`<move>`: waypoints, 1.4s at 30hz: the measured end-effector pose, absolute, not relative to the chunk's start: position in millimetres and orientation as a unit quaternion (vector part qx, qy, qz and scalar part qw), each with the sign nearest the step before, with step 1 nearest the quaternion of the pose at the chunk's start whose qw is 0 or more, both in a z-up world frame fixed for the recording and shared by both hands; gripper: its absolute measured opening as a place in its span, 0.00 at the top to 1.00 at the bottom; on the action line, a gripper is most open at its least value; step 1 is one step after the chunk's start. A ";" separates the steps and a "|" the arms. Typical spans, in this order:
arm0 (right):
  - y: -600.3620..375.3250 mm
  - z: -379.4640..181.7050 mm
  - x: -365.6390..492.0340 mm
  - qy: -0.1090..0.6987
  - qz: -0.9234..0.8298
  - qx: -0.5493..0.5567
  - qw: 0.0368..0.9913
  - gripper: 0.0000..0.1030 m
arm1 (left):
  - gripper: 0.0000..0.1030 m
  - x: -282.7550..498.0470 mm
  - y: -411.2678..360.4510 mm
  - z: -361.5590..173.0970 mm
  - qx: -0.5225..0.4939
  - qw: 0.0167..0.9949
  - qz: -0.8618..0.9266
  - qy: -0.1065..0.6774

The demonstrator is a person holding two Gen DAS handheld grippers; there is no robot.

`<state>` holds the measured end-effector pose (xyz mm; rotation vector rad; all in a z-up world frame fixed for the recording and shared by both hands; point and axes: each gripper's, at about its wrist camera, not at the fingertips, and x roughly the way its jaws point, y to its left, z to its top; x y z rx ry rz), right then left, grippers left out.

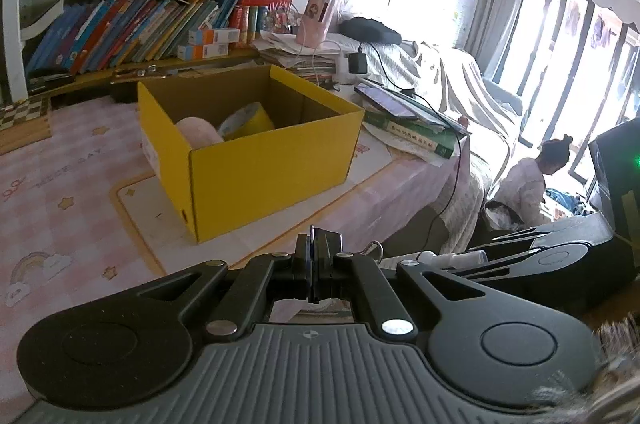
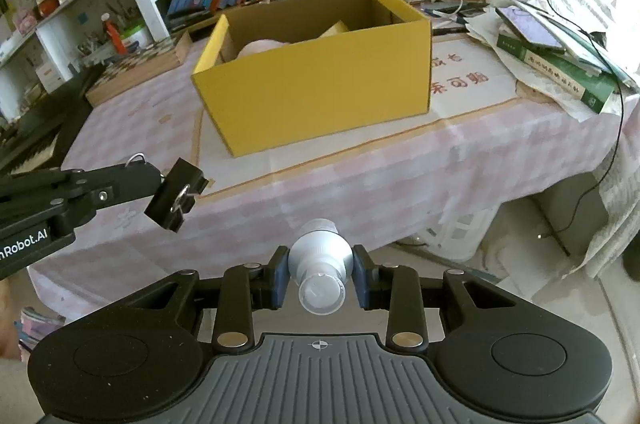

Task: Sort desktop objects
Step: 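Lift the binder clip and spray bottle and carry both toward the yellow box, then open the left tool releasing the clip in the box while the right tool drops the bottle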

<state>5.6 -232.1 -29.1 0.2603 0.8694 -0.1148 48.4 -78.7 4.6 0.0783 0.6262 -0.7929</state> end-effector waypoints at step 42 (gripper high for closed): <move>-343.8 37.2 157.2 0.295 0.069 0.047 0.952 0.68 | 0.98 169.3 -192.6 39.3 0.095 0.941 -0.225 0.233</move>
